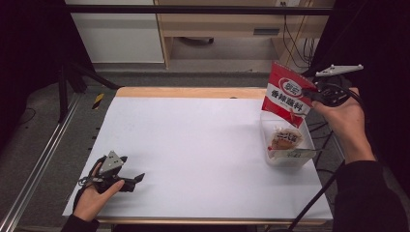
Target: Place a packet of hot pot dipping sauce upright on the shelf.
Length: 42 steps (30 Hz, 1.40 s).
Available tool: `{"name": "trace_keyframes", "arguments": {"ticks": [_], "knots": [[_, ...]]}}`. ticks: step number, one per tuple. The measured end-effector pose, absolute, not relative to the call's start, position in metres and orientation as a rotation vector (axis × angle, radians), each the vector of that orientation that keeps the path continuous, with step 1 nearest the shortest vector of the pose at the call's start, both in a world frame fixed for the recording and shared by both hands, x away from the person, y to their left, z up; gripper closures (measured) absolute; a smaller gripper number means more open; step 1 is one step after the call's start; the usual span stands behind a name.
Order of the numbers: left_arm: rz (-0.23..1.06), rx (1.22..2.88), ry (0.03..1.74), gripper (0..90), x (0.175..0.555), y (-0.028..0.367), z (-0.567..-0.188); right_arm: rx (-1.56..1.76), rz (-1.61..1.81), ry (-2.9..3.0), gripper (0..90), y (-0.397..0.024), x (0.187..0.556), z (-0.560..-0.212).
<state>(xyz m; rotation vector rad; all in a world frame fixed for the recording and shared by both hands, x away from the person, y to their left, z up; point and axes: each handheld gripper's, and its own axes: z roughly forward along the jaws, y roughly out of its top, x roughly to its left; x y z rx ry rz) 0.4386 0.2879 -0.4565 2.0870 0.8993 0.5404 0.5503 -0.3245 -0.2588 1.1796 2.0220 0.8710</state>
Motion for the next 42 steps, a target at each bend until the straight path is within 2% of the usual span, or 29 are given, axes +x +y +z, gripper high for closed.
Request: {"name": "trace_keyframes", "arguments": {"ticks": [42], "knots": [[0.530, 2.099, 0.883, 7.9, 0.439, 0.288, -0.456, 1.339, 0.905, 2.055, 89.6, -0.344, 0.555, -0.328]]}}
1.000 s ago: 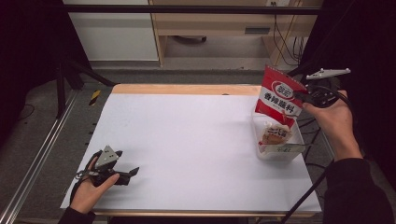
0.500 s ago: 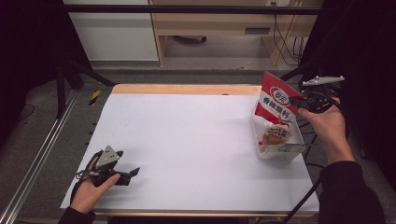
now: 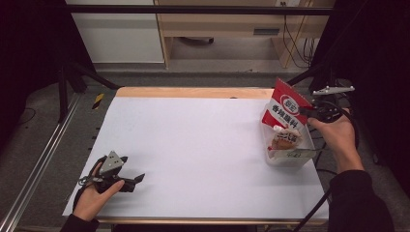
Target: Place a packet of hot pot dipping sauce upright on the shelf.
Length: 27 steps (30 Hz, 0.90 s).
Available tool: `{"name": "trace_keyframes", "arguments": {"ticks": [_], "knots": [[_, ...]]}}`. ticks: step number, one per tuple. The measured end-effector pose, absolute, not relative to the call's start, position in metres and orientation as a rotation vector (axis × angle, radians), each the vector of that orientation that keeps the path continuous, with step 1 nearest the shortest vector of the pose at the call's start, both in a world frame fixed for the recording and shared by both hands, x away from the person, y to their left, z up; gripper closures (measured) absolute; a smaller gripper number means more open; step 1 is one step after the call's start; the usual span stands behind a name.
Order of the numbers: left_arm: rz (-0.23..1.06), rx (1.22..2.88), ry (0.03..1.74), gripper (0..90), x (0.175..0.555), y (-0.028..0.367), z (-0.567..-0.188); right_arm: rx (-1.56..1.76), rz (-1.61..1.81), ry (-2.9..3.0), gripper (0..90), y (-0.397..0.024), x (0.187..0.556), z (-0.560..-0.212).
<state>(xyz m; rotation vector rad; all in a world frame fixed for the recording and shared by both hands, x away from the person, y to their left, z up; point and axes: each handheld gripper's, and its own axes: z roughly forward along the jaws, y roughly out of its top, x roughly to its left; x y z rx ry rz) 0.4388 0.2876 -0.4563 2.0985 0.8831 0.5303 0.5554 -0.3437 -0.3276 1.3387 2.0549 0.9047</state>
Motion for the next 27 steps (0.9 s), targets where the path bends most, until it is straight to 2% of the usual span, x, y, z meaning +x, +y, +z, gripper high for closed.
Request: {"name": "trace_keyframes", "arguments": {"ticks": [9, 12, 16, 17, 18, 20, 21, 23, 27], "knots": [[0.534, 2.099, 0.892, 7.7, 0.439, 0.288, -0.457, 1.359, 0.883, 2.049, 88.5, -0.350, 0.556, -0.332], [0.538, 2.092, 0.894, 7.7, 0.439, 0.288, -0.457, 1.345, 0.855, 2.033, 74.8, -0.348, 0.556, -0.332], [0.535, 2.096, 0.891, 7.7, 0.439, 0.288, -0.457, 1.333, 0.862, 2.025, 48.2, -0.345, 0.556, -0.331], [0.535, 2.097, 0.889, 7.7, 0.439, 0.288, -0.457, 1.333, 0.862, 2.025, 48.2, -0.345, 0.556, -0.331], [0.539, 2.102, 0.887, 7.7, 0.439, 0.287, -0.457, 1.324, 0.852, 2.022, 36.7, -0.343, 0.556, -0.330], [0.540, 2.106, 0.884, 7.7, 0.439, 0.287, -0.458, 1.288, 0.829, 2.008, 27.5, -0.340, 0.555, -0.328], [0.540, 2.106, 0.884, 7.7, 0.439, 0.287, -0.458, 1.288, 0.829, 2.008, 27.5, -0.340, 0.555, -0.328], [0.542, 2.103, 0.886, 7.7, 0.439, 0.287, -0.457, 1.253, 0.816, 1.993, 19.9, -0.338, 0.553, -0.322], [0.545, 2.099, 0.890, 7.7, 0.439, 0.287, -0.457, 1.227, 0.791, 1.944, 12.6, -0.335, 0.550, -0.310]]}}
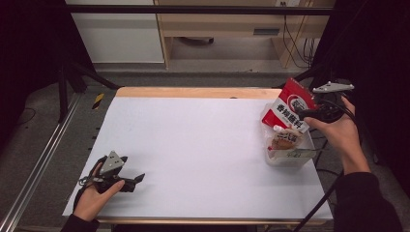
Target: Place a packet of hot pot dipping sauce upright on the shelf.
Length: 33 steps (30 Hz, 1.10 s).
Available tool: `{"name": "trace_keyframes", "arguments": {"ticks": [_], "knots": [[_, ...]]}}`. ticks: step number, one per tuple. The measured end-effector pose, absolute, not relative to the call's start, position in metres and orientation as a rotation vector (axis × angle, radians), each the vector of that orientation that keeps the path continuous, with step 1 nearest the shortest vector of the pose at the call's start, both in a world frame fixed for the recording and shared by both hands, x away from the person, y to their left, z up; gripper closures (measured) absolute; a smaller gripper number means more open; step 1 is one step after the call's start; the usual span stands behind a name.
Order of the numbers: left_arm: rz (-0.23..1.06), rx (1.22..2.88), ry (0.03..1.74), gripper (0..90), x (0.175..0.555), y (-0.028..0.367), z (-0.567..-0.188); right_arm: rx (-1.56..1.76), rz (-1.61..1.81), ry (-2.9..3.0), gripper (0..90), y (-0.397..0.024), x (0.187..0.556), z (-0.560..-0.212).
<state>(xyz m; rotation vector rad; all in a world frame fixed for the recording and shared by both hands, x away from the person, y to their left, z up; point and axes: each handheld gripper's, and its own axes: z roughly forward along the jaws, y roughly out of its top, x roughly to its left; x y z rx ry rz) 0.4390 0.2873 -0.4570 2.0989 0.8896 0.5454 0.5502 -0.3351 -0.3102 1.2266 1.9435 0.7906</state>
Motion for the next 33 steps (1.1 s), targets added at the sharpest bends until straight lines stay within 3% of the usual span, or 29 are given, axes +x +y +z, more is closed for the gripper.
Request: {"name": "trace_keyframes", "arguments": {"ticks": [16, 33], "knots": [[0.556, 2.096, 0.899, 7.2, 0.438, 0.289, -0.457, 1.125, 0.913, 1.904, 8.7, -0.294, 0.510, -0.276], [0.559, 2.092, 0.902, 6.6, 0.438, 0.289, -0.456, 1.018, 1.013, 2.007, 7.6, -0.233, 0.482, -0.275]]}}
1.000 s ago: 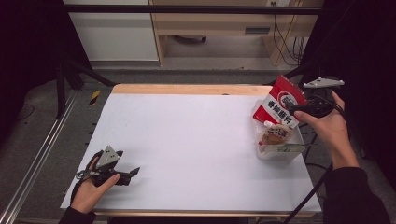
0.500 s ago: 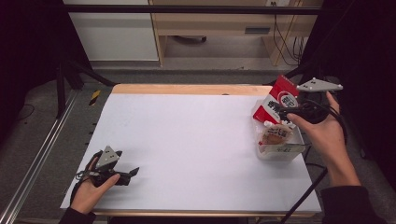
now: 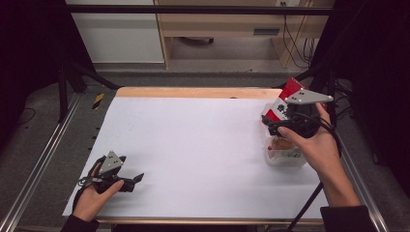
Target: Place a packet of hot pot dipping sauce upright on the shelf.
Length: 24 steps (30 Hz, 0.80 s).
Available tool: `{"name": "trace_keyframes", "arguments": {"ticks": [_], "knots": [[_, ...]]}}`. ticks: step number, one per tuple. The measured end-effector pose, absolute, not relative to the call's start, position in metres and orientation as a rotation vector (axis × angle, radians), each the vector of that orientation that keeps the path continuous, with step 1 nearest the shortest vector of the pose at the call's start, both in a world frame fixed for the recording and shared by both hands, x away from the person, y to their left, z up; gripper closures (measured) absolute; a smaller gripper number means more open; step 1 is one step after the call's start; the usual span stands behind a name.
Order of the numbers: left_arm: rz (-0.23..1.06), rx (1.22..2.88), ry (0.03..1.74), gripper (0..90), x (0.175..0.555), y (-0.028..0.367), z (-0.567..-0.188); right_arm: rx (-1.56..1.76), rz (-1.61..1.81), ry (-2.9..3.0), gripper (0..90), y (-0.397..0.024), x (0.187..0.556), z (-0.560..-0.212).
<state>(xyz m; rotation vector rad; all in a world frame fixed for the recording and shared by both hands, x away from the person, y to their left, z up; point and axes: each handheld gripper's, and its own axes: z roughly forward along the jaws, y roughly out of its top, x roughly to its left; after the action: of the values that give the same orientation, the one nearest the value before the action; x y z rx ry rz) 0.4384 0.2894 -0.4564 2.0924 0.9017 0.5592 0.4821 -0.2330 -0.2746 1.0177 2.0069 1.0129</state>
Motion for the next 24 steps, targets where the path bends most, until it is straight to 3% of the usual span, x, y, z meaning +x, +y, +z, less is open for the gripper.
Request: {"name": "trace_keyframes", "arguments": {"ticks": [24], "knots": [[0.565, 2.093, 0.906, 6.6, 0.439, 0.291, -0.456, 0.929, 1.086, 2.099, 5.9, -0.183, 0.450, -0.296]]}}
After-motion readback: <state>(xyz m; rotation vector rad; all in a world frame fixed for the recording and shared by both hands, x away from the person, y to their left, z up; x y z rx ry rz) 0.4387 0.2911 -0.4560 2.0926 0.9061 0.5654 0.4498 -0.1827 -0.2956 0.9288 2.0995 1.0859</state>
